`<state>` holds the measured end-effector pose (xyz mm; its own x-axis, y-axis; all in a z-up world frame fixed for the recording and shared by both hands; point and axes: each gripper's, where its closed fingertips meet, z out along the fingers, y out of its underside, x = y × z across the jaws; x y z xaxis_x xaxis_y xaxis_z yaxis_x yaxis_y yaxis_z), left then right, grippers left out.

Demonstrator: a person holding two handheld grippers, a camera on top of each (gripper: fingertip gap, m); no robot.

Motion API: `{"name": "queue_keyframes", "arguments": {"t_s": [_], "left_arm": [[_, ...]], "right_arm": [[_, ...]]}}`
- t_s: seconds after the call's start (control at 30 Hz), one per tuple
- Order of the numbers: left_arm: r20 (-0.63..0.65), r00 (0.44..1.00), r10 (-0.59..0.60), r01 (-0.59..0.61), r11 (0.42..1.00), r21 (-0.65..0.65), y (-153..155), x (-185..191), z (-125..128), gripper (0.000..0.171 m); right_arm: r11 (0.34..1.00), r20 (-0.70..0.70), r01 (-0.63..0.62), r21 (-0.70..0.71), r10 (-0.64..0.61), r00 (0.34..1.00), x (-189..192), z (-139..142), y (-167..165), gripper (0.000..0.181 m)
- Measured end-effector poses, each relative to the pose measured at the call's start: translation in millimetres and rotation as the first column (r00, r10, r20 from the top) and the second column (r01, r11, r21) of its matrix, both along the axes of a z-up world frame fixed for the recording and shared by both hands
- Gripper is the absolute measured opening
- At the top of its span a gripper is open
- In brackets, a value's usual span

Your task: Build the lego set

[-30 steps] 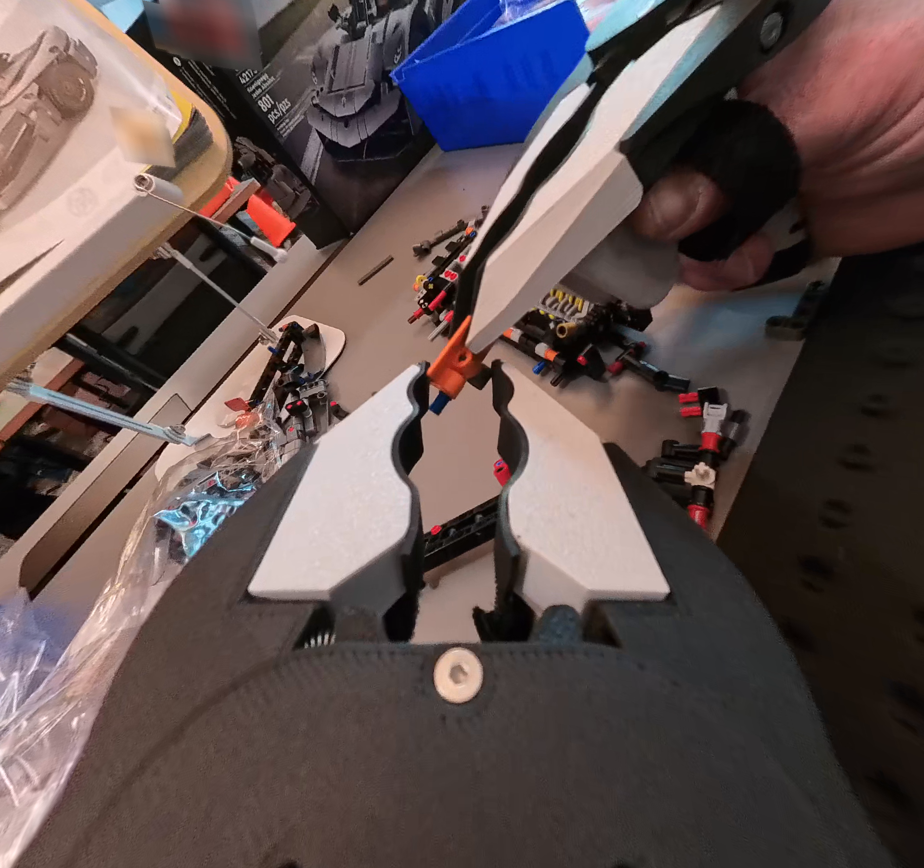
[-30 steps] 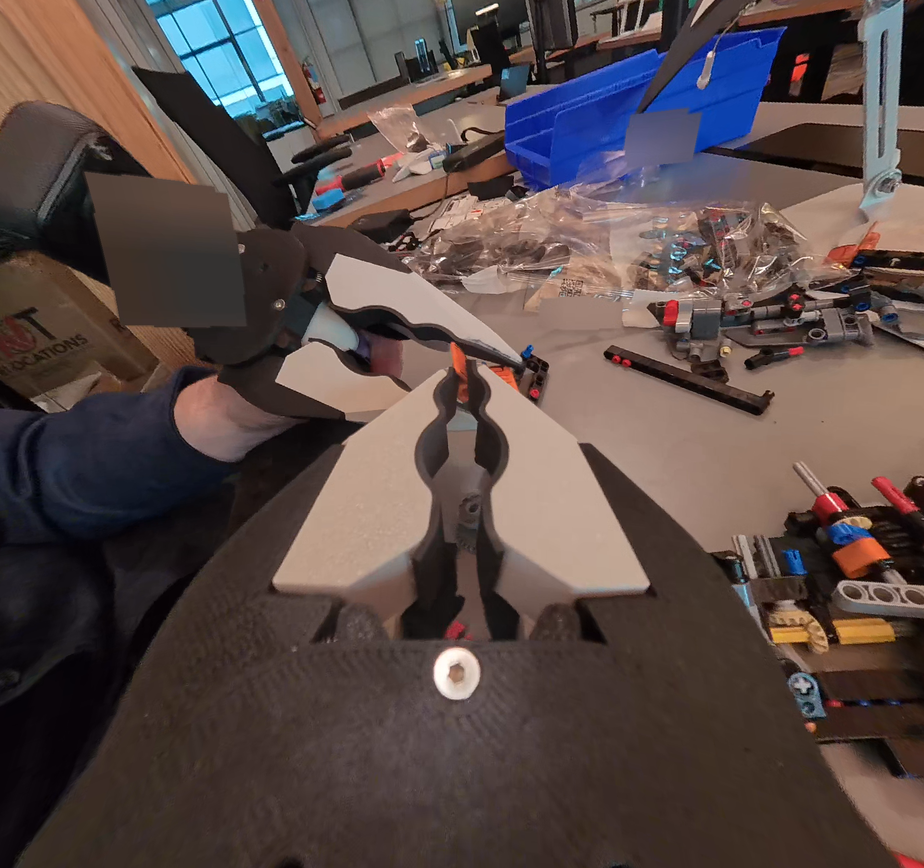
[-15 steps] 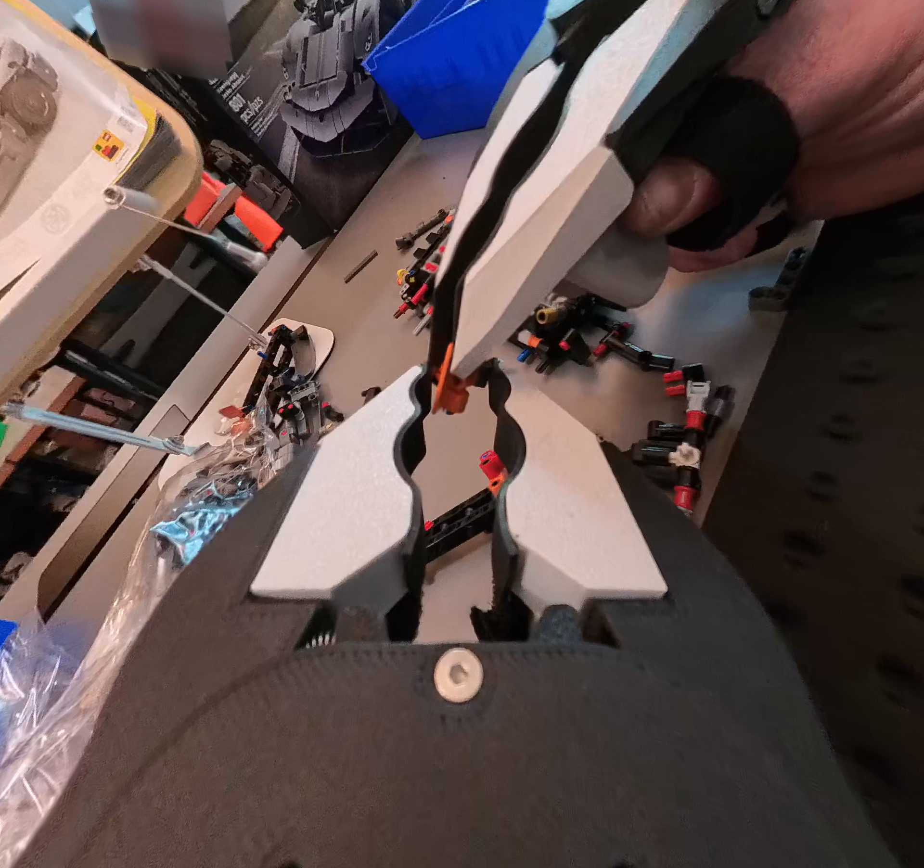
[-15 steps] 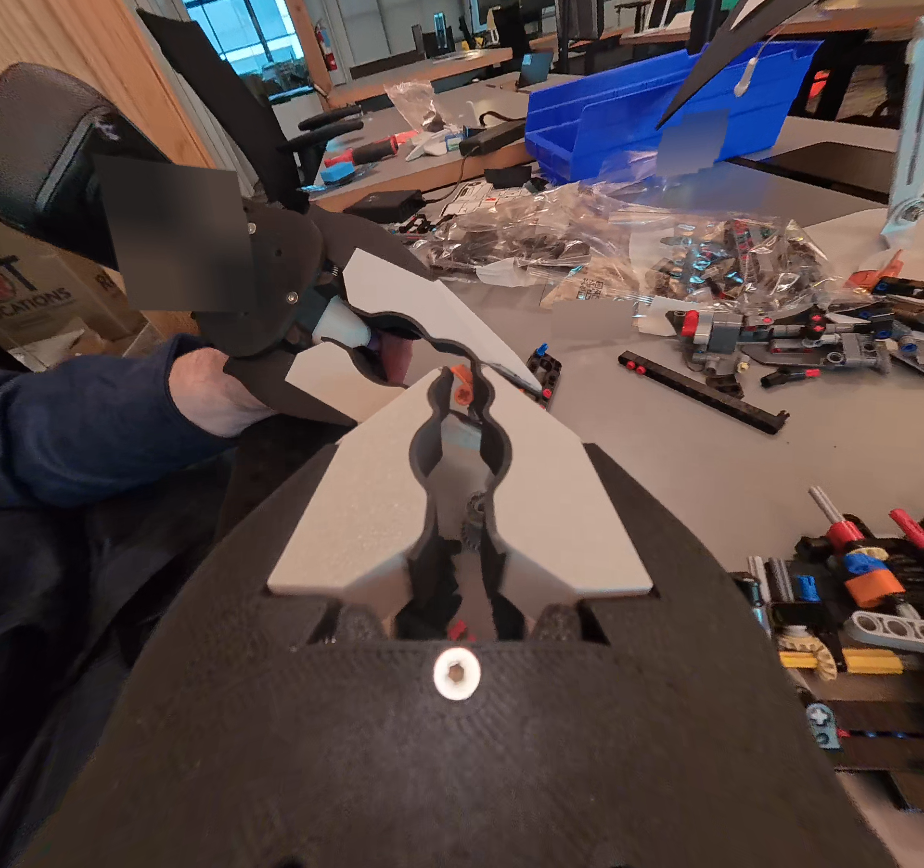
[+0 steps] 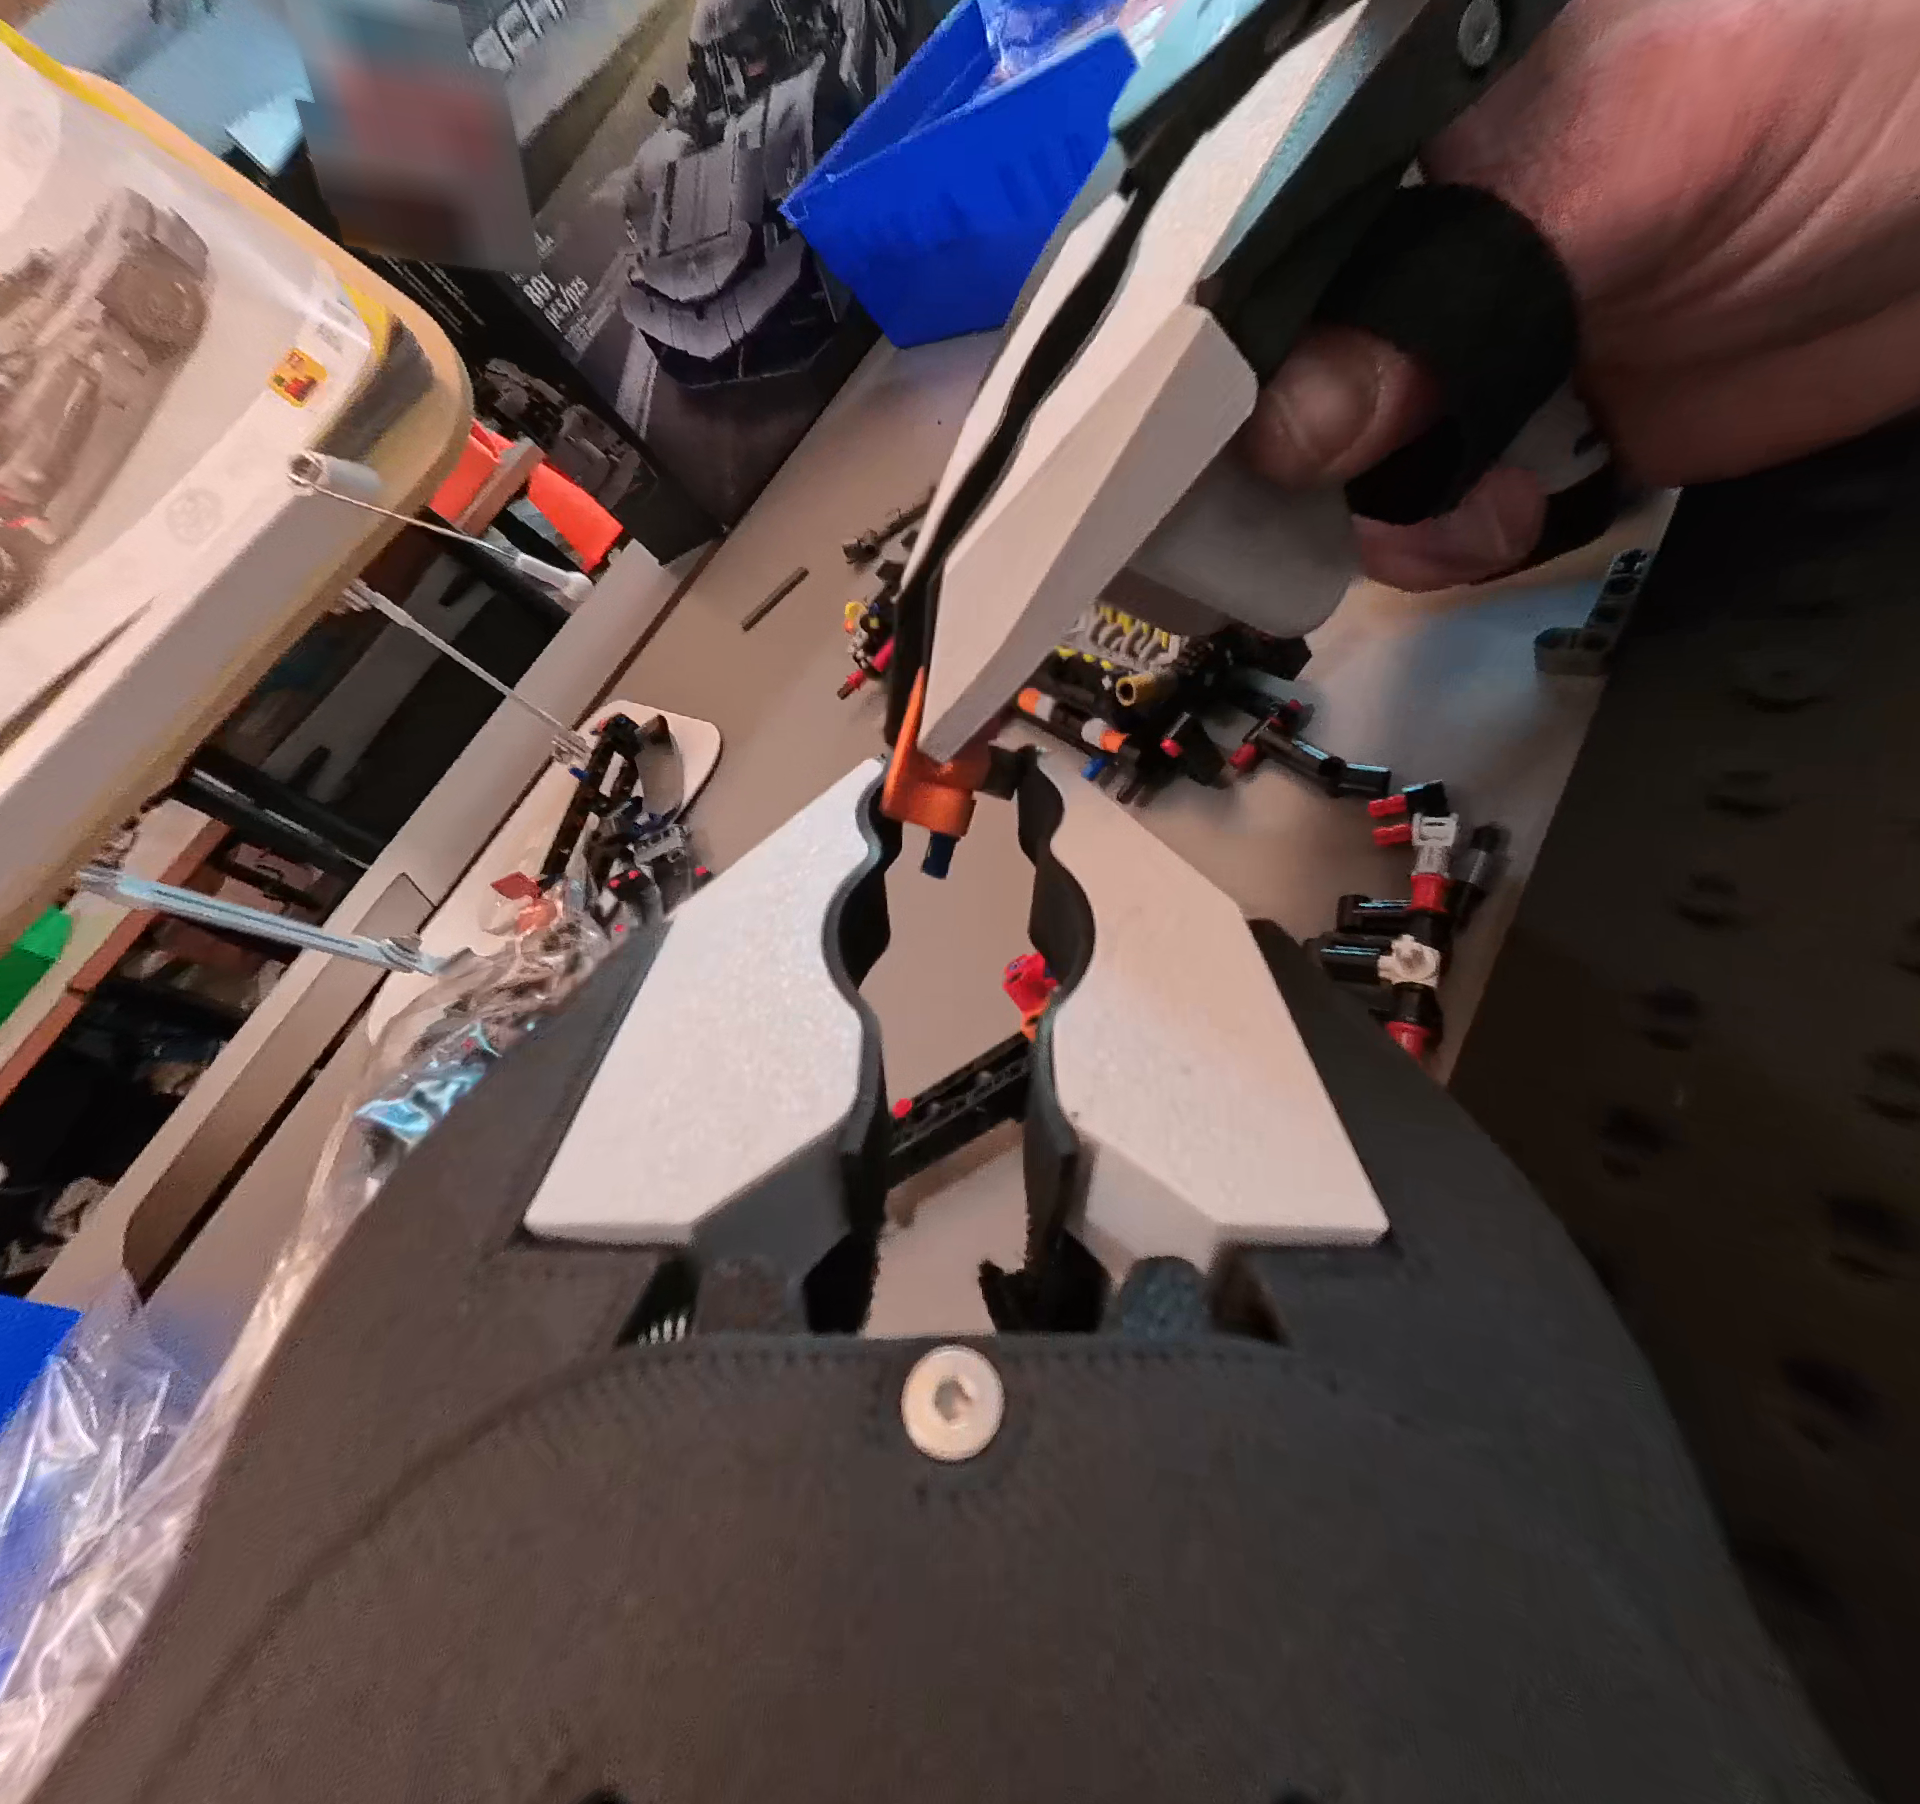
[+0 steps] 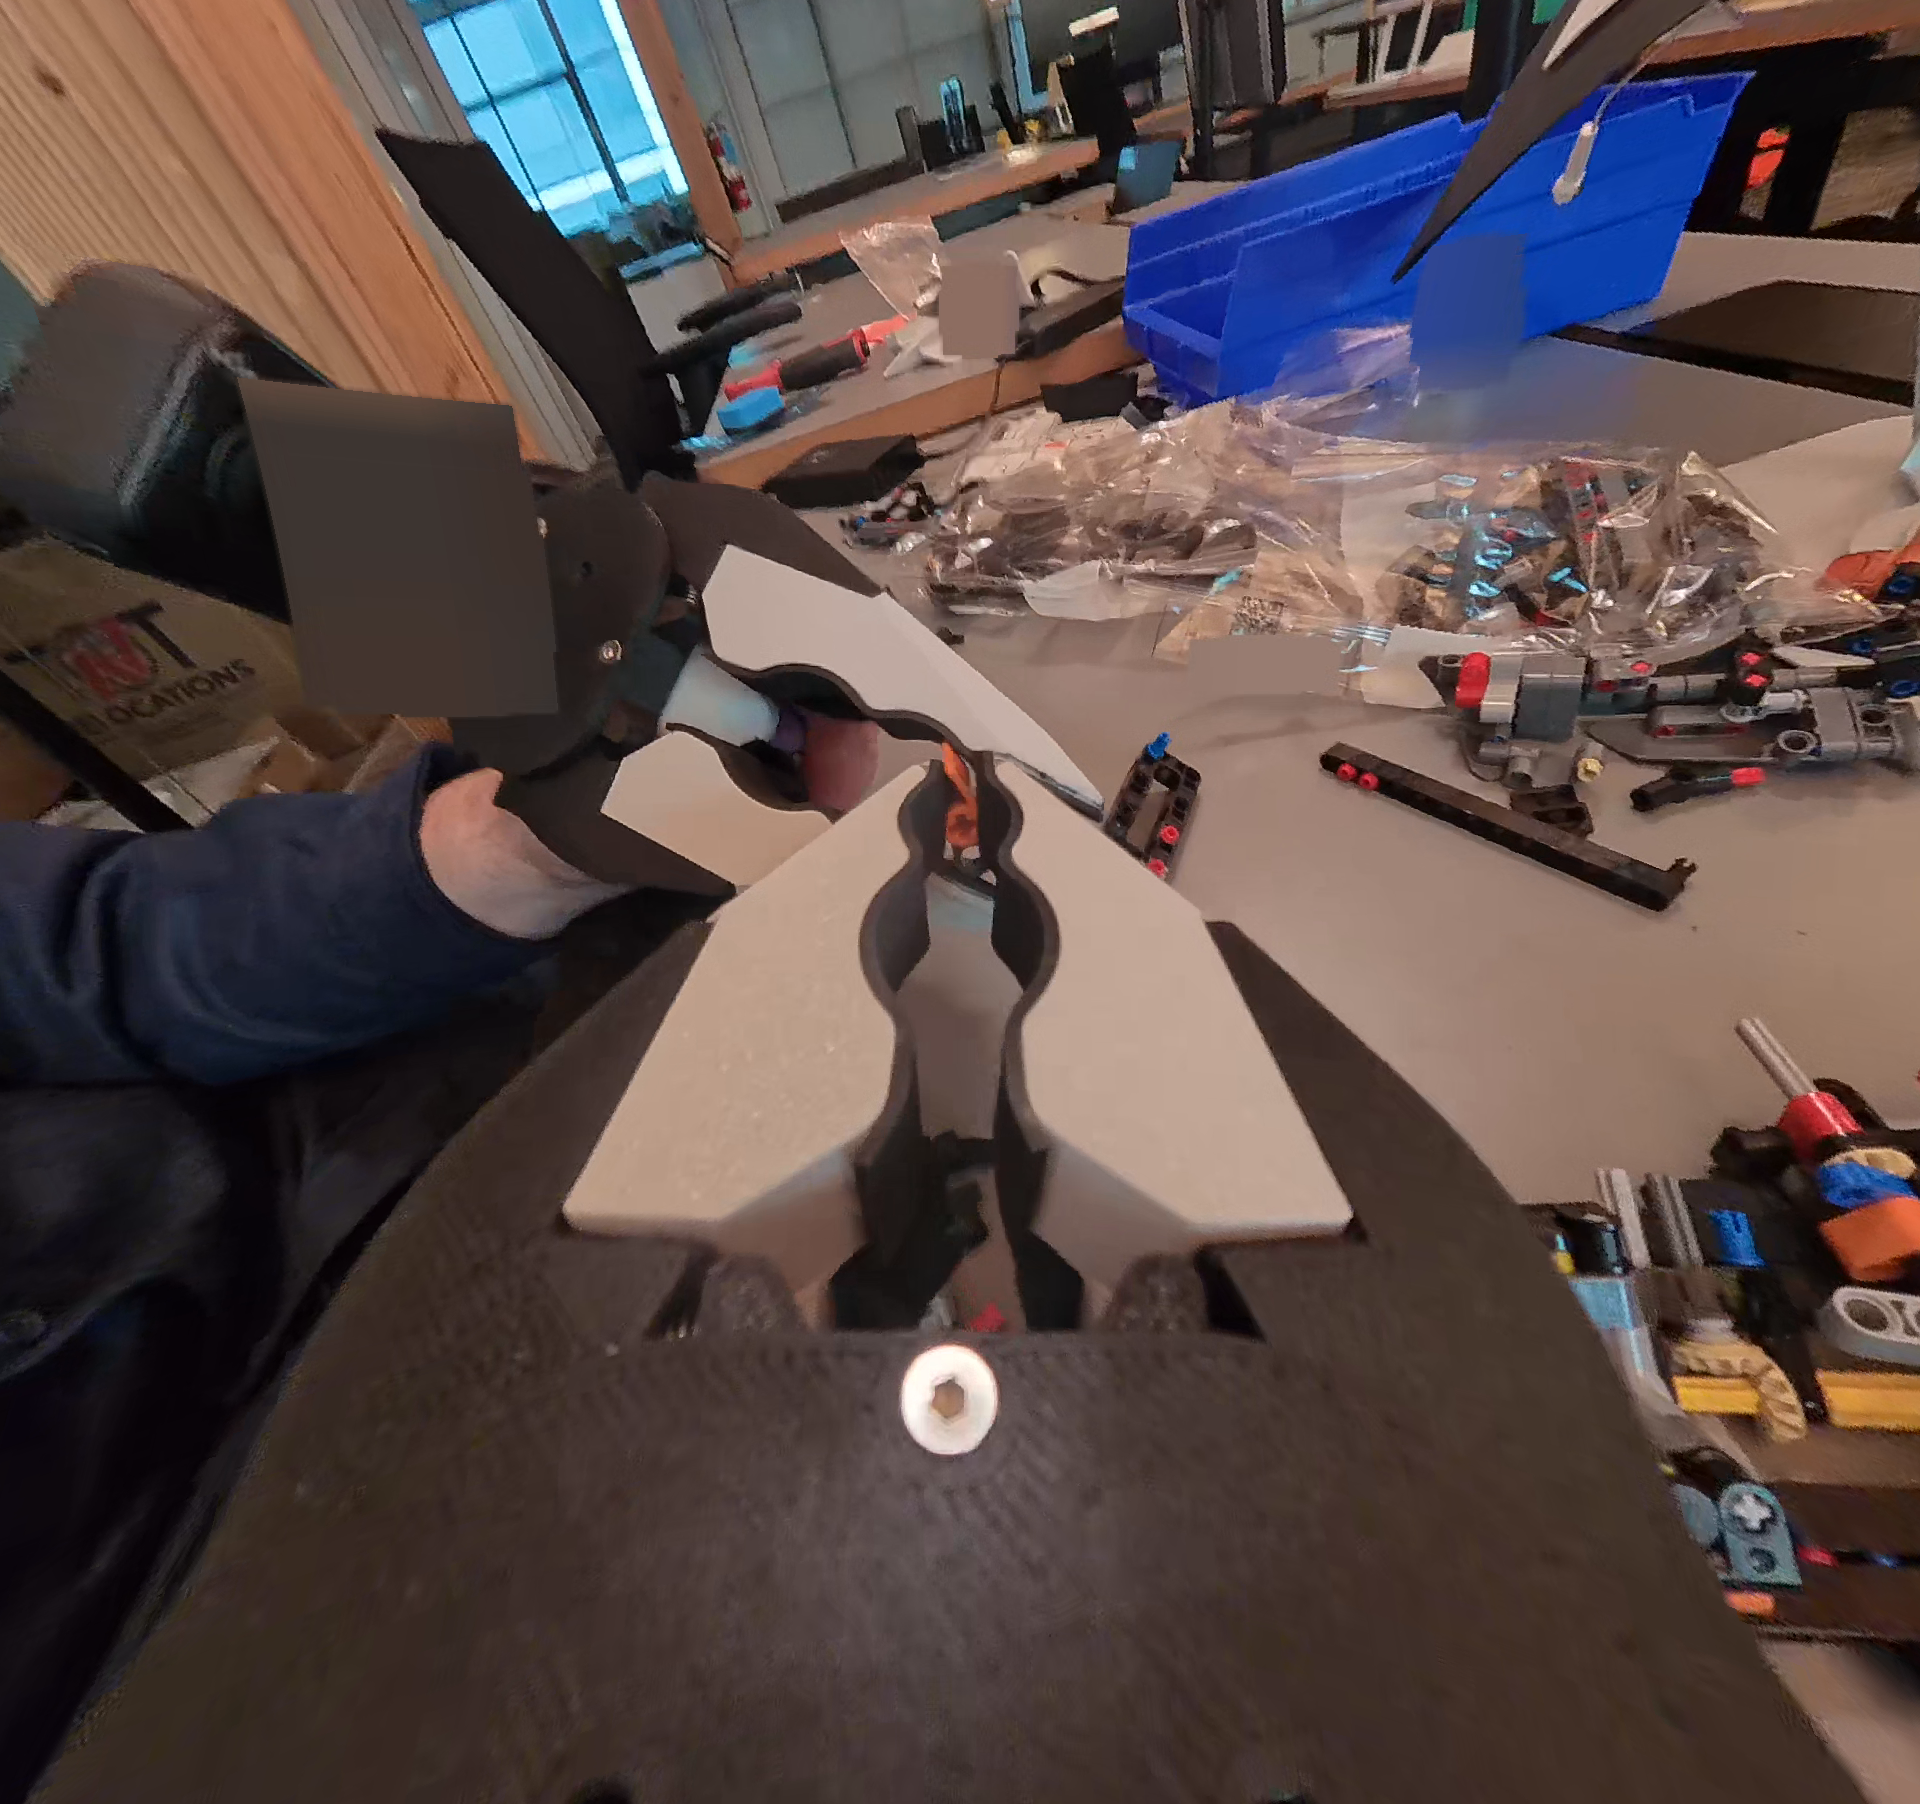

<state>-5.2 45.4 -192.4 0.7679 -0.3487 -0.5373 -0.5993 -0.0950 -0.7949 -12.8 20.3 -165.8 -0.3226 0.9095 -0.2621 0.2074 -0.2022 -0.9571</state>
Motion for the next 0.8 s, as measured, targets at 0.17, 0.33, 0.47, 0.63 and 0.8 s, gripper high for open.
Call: {"name": "queue_keyframes", "arguments": {"t_s": [0.17, 0.33, 0.47, 0.63, 0.8], "left_arm": [[0.056, 0.998, -0.021, 0.02, 1.0, 0.011, -2, 0, 6, 0.02], [0.14, 0.99, -0.034, 0.029, 0.999, 0.04, -8, -5, 16, 0.008], [0.115, 0.993, -0.039, 0.034, 0.998, 0.05, -7, -1, 16, 0.013], [0.099, 0.995, -0.013, 0.01, 0.999, 0.034, -3, 5, 13, 0.029], [0.121, 0.992, 0.04, -0.044, 0.999, 0.028, -1, -3, 13, 0.019]], "right_arm": [[0.998, -0.031, 0.005, -0.065, -0.007, 1.0, 3, 6, 5, 0.002], [0.992, -0.076, 0.028, -0.122, -0.038, 0.996, 8, 14, 14, 0.0], [0.991, -0.075, 0.039, -0.126, -0.049, 0.996, 9, 13, 16, 0.0], [0.995, -0.086, 0.043, -0.086, -0.05, 0.995, 6, 14, 13, 0.0], [0.997, -0.087, 0.041, -0.068, -0.047, 0.995, 4, 14, 10, 0.0]]}}
